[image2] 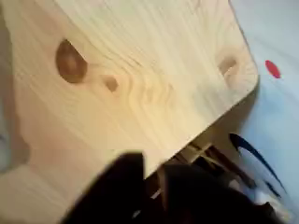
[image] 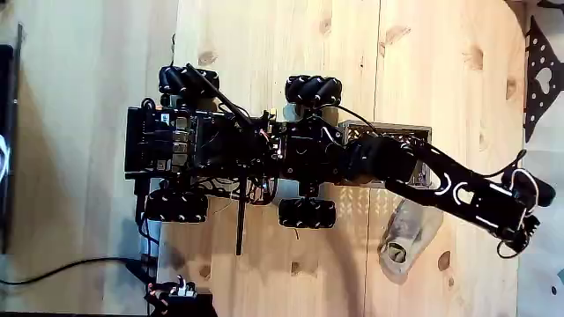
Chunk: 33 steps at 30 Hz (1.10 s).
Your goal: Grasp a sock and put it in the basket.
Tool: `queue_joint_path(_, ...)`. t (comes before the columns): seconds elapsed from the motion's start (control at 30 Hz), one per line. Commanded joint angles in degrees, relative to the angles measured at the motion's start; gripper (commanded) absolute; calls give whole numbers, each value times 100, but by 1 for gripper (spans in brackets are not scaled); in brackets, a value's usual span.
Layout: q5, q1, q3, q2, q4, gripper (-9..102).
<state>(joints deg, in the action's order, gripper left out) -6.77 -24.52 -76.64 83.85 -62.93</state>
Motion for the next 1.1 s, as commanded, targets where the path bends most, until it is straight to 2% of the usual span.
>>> queue_joint_path(0.0,97,-105,202,360,-44,0)
queue_joint_path(0.47,-167,-589,246,1327,-18,0)
queue_joint_path(0.77,-70,-1292,255,967,668,0)
queue_joint_path(1.0,88,-1406,615,114,1758,0)
queue_joint_path(1.07,264,-1389,1230,-308,1564,0)
